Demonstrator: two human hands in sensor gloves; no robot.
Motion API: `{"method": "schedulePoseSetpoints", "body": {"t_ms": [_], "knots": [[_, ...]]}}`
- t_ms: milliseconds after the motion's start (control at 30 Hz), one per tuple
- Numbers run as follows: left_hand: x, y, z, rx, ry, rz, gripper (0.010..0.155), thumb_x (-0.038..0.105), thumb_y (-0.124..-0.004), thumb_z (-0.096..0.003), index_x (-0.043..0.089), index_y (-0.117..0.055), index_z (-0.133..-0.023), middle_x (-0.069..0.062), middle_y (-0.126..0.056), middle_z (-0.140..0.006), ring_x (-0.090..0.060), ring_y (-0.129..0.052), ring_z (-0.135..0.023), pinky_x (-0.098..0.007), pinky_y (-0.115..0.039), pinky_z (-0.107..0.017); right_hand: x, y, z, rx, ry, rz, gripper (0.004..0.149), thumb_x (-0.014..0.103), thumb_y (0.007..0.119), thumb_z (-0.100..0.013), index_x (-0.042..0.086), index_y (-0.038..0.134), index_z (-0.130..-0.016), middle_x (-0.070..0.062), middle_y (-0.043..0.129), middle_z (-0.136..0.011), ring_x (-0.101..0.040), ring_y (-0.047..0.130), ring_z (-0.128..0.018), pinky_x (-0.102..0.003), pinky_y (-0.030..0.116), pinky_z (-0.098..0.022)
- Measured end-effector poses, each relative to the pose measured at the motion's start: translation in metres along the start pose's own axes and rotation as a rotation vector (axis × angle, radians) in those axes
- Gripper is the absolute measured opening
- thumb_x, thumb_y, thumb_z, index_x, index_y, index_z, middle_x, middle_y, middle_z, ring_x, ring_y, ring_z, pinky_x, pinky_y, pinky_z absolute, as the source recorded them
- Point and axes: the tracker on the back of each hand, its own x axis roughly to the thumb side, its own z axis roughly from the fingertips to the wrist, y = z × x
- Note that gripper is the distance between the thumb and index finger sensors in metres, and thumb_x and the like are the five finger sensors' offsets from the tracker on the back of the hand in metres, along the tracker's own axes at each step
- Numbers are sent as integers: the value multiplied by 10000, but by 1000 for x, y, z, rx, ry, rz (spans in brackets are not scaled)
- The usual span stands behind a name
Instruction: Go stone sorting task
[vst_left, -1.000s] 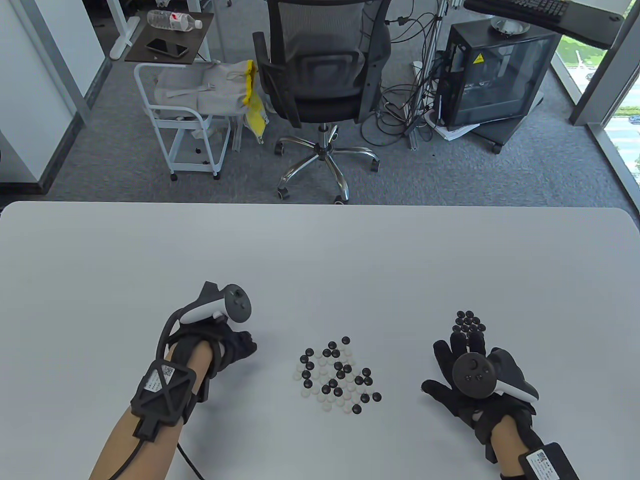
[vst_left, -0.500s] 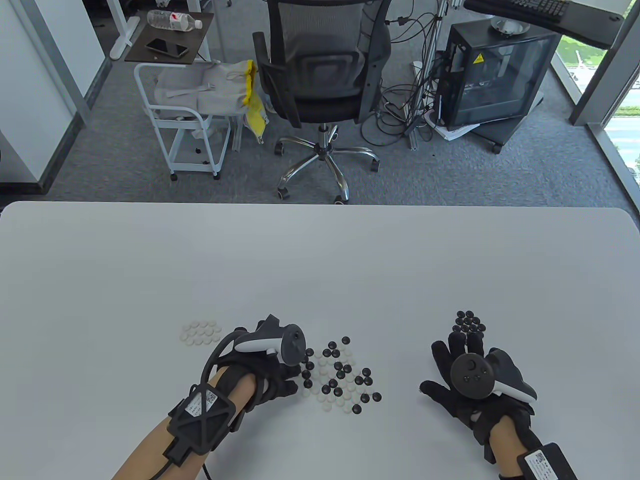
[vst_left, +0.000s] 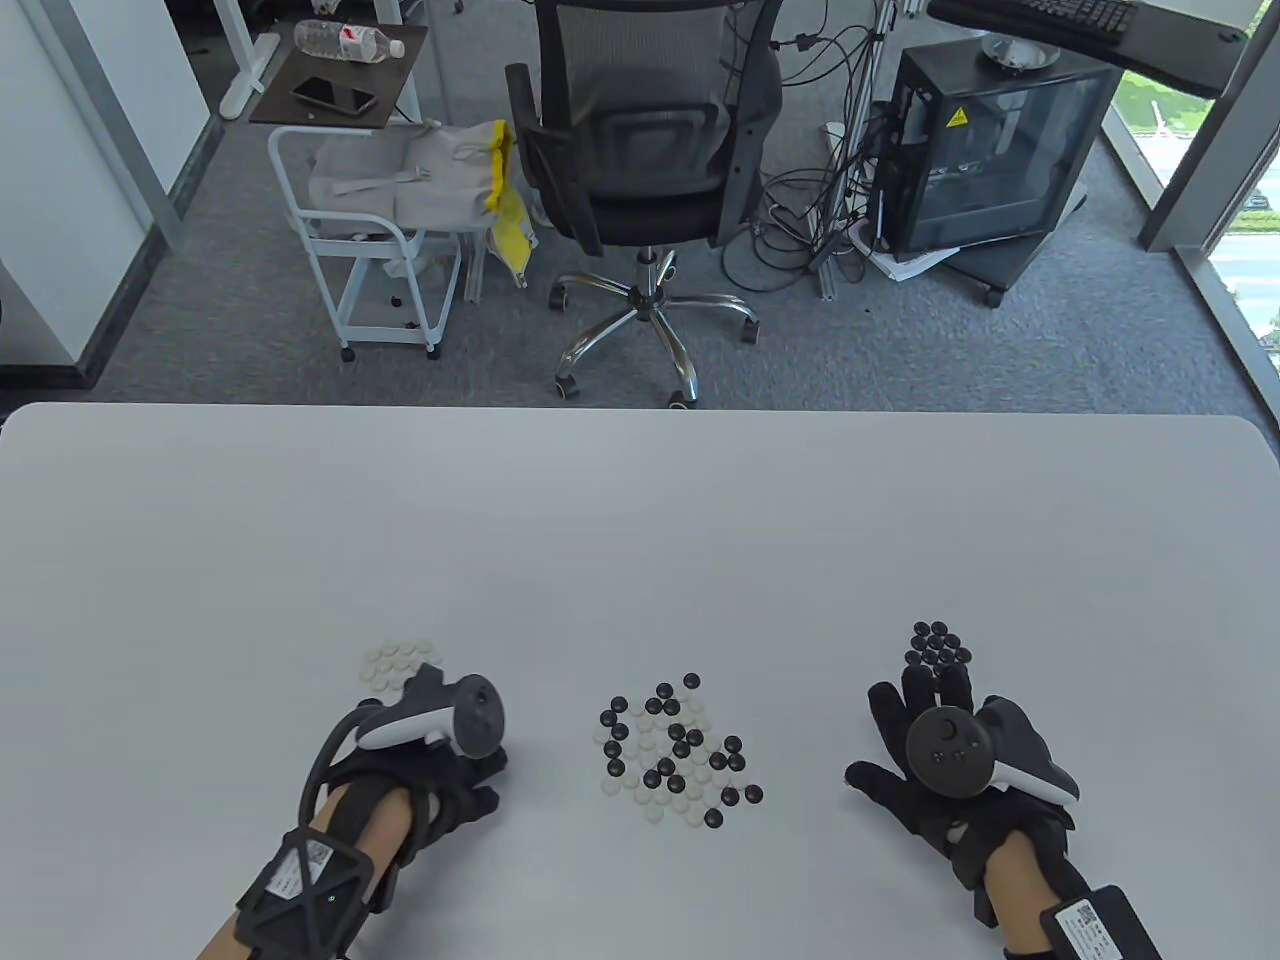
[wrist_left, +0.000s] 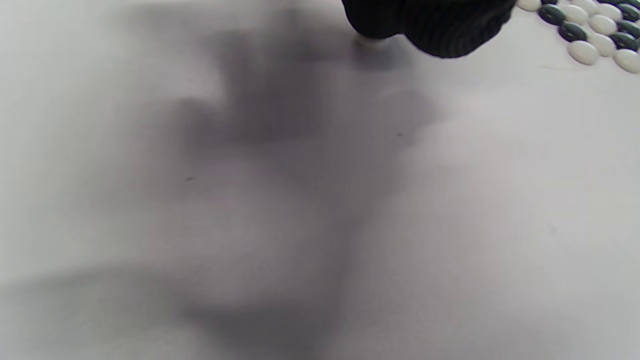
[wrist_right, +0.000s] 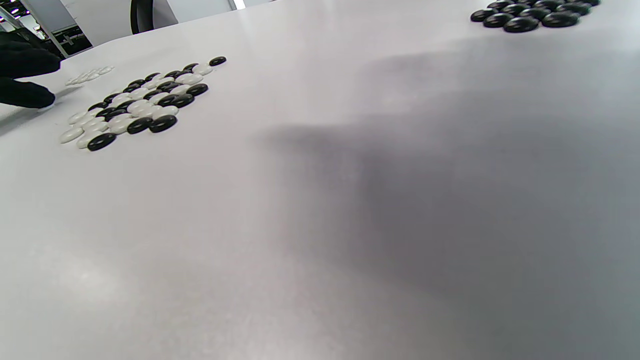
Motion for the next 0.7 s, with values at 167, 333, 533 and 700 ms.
{"method": "schedulePoseSetpoints", "body": {"t_ms": [167,333,533,700], "knots": [[-71,-2,4,25,110,239,625,492,-565,-555,363,-390,-1141,-216,162,-1086,-529,196,-908,-814,-17,-554,1,0,-1,3,-2,0,849,485,552,-659,-93,178,-1155,-495,20,-1077,-694,-75,-865,-878,39,-482],[-96,1,-1,41,136,334,640,496,-542,-542,371,-360,-1142,-212,192,-1069,-522,222,-898,-813,3,-549,2,2,-2,10,0,-1,849,485,552,-659,-94,178,-1155,-494,20,-1077,-694,-75,-864,-878,39,-481],[-95,12,-11,40,138,334,645,497,-533,-535,373,-355,-1143,-207,215,-1062,-518,234,-895,-813,13,-547,3,3,-4,23,0,-5,850,485,552,-659,-95,177,-1154,-497,20,-1076,-691,-75,-866,-878,39,-481],[-90,22,-16,33,164,310,643,494,-533,-536,370,-364,-1145,-207,215,-1062,-518,236,-895,-812,15,-549,3,4,-4,24,0,-8,850,485,552,-658,-94,177,-1154,-495,20,-1076,-695,-76,-863,-879,40,-481]]}}
